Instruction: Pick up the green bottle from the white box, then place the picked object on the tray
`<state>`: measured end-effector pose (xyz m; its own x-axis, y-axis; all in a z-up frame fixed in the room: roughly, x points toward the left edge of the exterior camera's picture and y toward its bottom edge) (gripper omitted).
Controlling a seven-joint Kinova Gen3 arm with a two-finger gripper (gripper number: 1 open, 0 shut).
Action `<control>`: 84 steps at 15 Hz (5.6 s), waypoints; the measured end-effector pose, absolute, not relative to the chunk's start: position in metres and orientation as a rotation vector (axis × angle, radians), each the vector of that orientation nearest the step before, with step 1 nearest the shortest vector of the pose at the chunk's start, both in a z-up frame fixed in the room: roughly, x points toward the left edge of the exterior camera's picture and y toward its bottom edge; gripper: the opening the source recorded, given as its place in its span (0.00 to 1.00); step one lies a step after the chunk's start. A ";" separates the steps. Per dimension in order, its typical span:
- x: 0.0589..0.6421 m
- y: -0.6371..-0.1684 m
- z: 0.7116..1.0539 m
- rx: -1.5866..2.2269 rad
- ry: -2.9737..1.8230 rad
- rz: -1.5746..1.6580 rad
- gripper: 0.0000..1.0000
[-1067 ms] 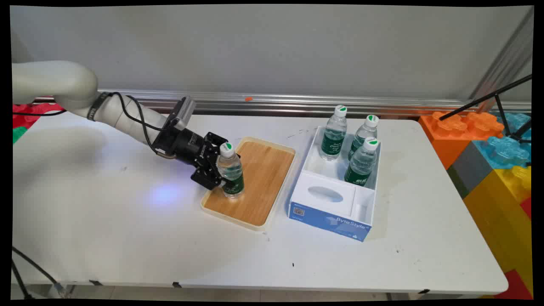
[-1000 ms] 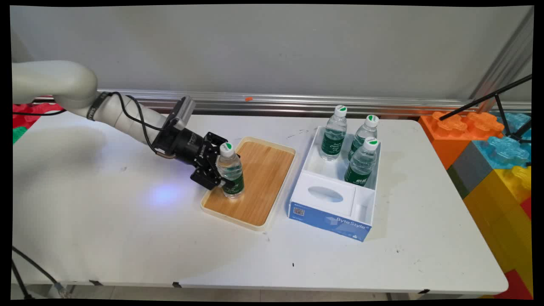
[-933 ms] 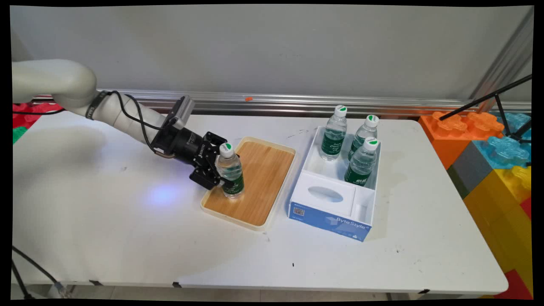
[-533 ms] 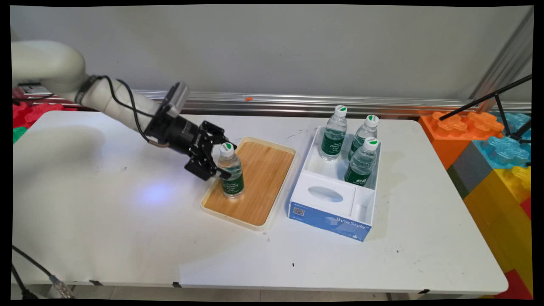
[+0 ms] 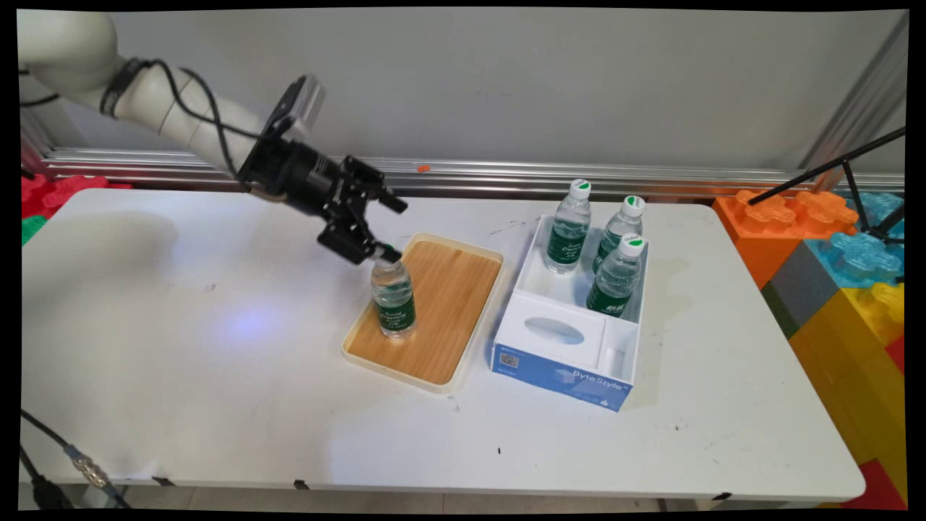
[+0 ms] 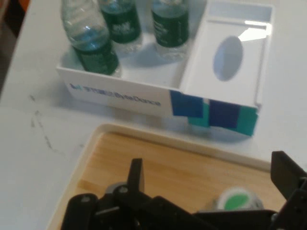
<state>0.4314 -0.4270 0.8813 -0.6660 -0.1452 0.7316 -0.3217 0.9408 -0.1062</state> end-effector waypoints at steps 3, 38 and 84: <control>0.409 -0.433 0.898 0.375 -2.317 0.325 1.00; 0.190 -0.626 0.820 0.670 -2.425 0.290 1.00; 0.355 -0.525 1.000 0.842 -2.283 0.362 0.00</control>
